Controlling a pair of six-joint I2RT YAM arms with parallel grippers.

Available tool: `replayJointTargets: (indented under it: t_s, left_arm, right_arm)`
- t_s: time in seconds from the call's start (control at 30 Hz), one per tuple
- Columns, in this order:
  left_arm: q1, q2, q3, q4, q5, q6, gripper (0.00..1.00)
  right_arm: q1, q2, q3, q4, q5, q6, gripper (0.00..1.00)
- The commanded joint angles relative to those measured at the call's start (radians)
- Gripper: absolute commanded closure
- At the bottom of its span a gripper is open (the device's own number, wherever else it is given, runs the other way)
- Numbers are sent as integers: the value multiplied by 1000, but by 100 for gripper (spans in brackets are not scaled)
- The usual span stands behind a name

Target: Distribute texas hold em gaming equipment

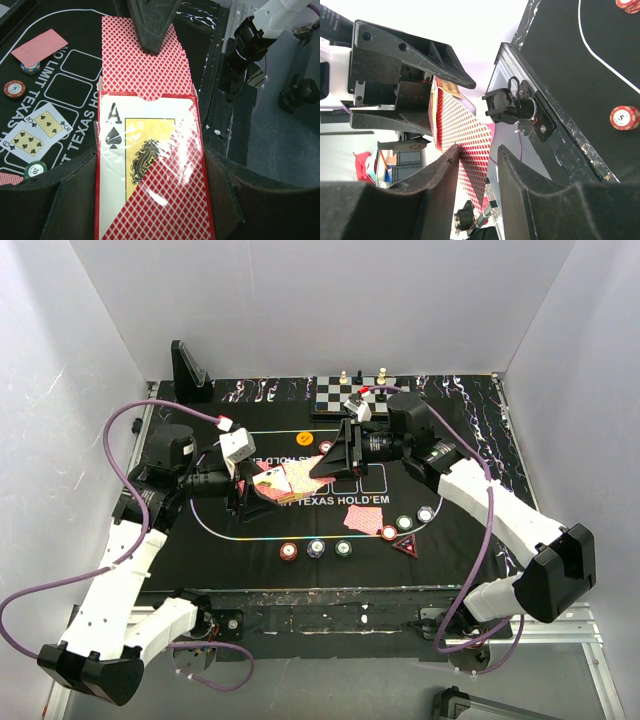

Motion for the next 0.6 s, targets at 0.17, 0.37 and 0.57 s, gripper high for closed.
replayJointTargets:
  t_s: [0.17,0.37,0.57]
  left_arm:
    - [6,-39,34,57,49,-9,100]
    - [4,-42,27,66,53,-21,100]
    - [4,-47,25,74,55,-35,100]
  right_arm:
    - [-42,-71,-4,-81,-8,-58,67]
    - [-61,-91,29,-111,-8,-73,74]
    - [-79,-96,77,-165,-5,-101,80]
